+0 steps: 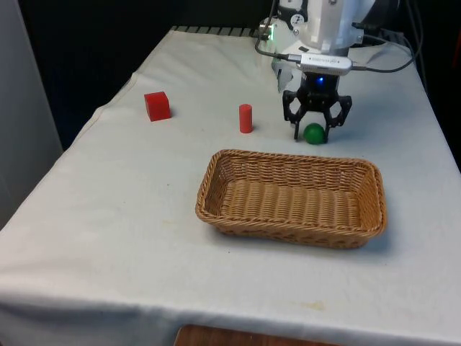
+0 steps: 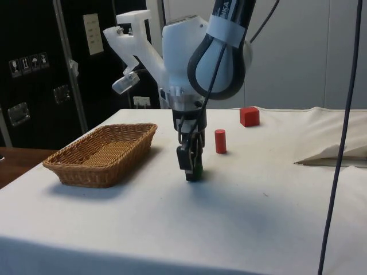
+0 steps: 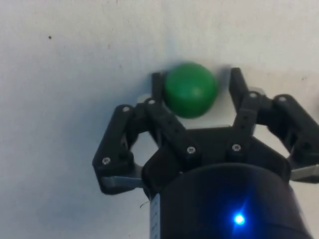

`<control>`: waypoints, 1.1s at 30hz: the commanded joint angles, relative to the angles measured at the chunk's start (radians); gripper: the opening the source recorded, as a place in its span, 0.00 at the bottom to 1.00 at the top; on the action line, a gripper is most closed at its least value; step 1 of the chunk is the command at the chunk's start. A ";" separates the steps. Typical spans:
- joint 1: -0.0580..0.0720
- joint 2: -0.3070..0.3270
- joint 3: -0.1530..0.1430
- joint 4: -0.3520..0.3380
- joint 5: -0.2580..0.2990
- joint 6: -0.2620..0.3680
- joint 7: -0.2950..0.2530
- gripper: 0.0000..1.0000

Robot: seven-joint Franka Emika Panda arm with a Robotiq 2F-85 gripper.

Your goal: Pick up the object to the left of the cylinder and place it into the basket.

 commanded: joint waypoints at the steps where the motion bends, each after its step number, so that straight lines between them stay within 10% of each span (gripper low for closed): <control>1: -0.008 -0.001 0.012 0.000 0.012 0.009 -0.007 0.16; 3: -0.008 -0.001 0.012 0.000 0.011 0.009 -0.007 0.00; 33: -0.002 -0.005 -0.022 0.092 -0.005 -0.025 0.005 0.00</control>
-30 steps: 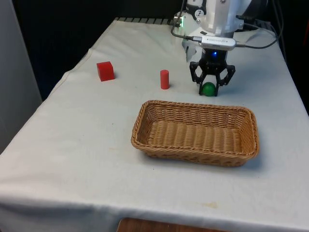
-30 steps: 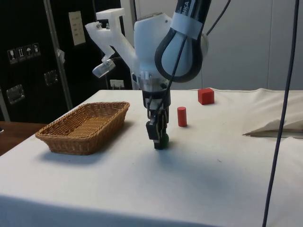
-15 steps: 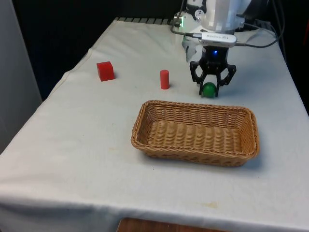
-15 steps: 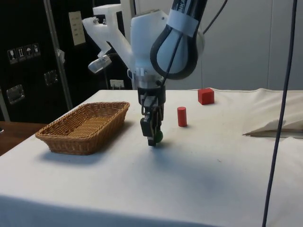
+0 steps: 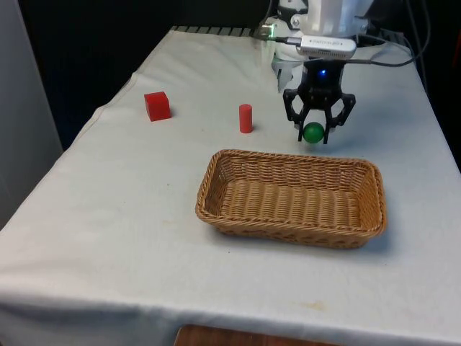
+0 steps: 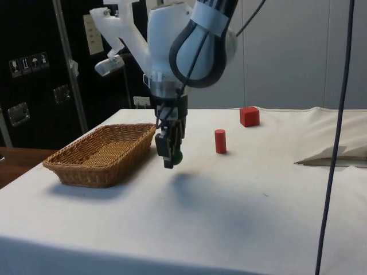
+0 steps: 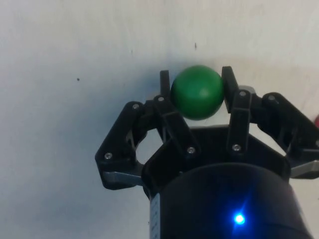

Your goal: Pick up the object to the left of the cylinder and place it into the basket.

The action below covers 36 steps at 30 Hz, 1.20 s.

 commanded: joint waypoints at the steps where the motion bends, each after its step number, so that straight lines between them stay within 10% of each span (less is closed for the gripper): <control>1: 0.002 -0.001 -0.007 0.010 -0.004 -0.013 0.005 0.00; 36: -0.021 0.013 -0.027 0.223 -0.001 -0.168 0.018 0.00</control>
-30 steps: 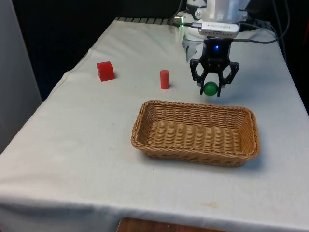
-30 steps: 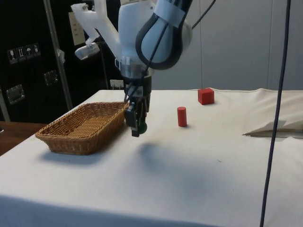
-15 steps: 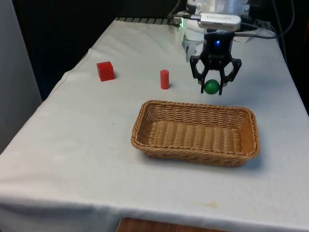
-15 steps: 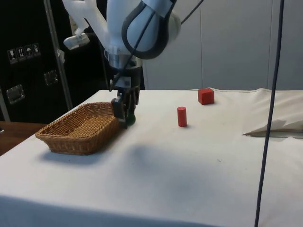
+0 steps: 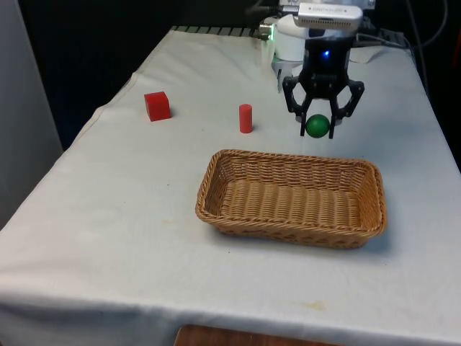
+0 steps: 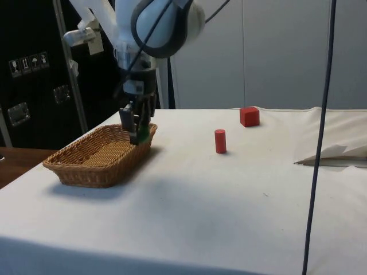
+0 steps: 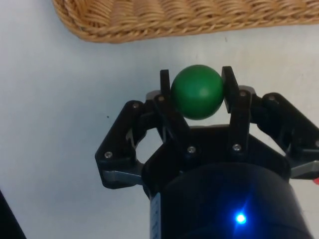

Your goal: Pick up the object to the left of the cylinder and place it into the basket.

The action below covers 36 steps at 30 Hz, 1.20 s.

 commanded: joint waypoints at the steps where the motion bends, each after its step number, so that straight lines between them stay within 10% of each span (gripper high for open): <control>1: -0.001 0.009 -0.002 0.018 0.000 -0.011 0.006 0.00; 24: -0.023 0.140 -0.003 0.183 0.006 -0.001 0.021 0.00; 36: -0.030 0.237 0.001 0.222 0.011 0.113 0.030 0.00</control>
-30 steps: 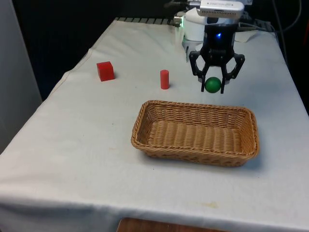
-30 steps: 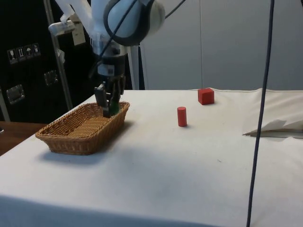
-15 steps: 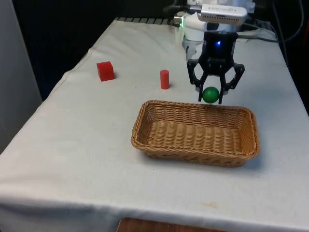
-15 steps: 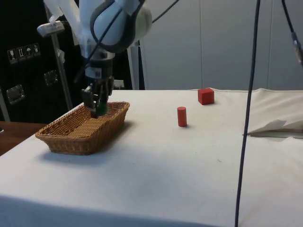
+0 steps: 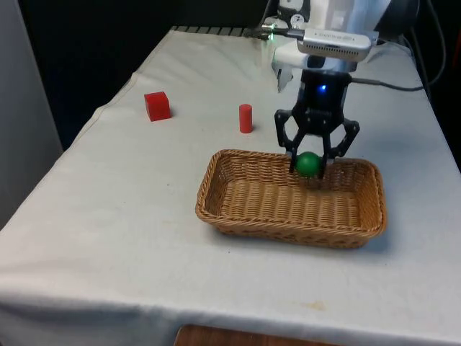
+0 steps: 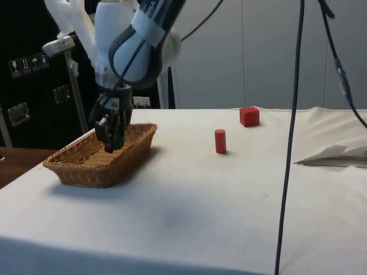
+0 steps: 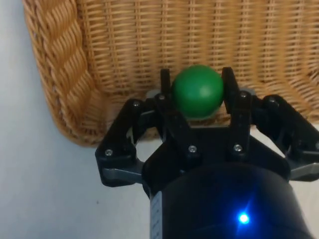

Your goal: Pick up the object to the left of the cylinder and place it into the basket.

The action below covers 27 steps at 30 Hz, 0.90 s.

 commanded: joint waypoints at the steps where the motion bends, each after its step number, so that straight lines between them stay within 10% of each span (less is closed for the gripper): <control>1: -0.006 0.017 0.004 0.011 0.005 0.020 -0.001 0.00; 17: -0.043 0.159 -0.012 0.121 0.009 0.079 -0.008 0.00; 27: -0.035 0.177 -0.026 0.137 0.003 0.072 0.001 0.00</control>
